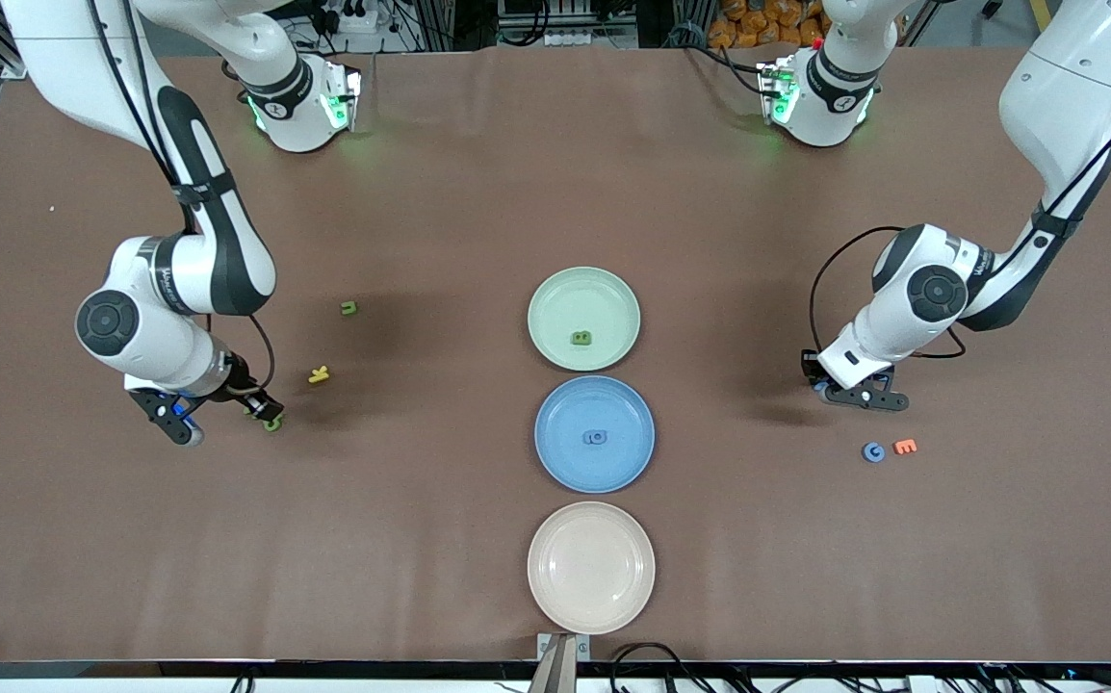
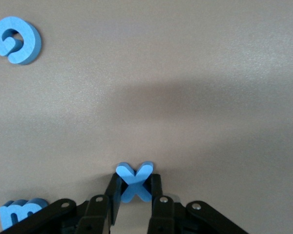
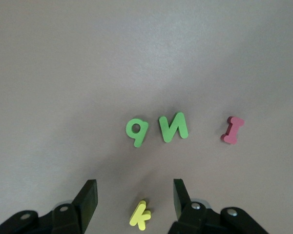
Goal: Sort letters by color into matching plates
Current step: 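Grasp the blue X with the left gripper while the right reaches green 9, then place the blue X on the blue plate with the left gripper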
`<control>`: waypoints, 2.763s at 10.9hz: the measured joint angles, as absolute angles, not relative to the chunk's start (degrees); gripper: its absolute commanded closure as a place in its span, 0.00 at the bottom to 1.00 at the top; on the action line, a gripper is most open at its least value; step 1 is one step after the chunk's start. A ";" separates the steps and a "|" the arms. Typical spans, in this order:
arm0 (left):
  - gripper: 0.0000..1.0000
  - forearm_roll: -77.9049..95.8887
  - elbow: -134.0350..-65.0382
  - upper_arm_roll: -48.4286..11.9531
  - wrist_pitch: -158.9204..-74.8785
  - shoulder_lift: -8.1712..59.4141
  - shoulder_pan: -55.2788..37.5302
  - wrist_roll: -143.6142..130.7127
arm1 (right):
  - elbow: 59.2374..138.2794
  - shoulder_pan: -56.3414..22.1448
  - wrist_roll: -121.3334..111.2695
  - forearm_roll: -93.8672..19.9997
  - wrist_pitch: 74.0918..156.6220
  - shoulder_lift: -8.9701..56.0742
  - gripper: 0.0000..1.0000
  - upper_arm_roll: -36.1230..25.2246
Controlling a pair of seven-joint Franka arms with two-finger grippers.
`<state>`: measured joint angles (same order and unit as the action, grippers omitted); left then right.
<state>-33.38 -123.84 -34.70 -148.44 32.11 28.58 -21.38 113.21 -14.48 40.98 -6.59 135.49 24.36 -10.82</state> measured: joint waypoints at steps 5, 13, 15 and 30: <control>1.00 -32.49 -123.45 -36.39 -148.51 32.23 28.58 -22.72 | 113.27 -14.56 40.97 -6.25 137.87 26.79 0.00 -11.06; 1.00 -26.31 -116.32 -40.63 -144.88 32.29 26.34 -31.31 | 113.38 -14.62 41.05 -5.45 142.82 27.79 0.00 -11.68; 1.00 -26.16 -114.91 -40.70 -144.88 32.59 24.10 -35.57 | 113.40 -14.62 43.71 -5.51 144.14 28.60 0.09 -11.70; 1.00 -26.01 -100.96 -32.02 -144.79 39.43 -1.29 -68.19 | 112.36 -15.48 51.53 -5.53 145.29 32.88 0.48 -11.69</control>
<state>-26.01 -100.96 -32.02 -144.79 39.43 -1.29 -68.19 112.36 -15.48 51.53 -5.53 145.29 32.88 -11.69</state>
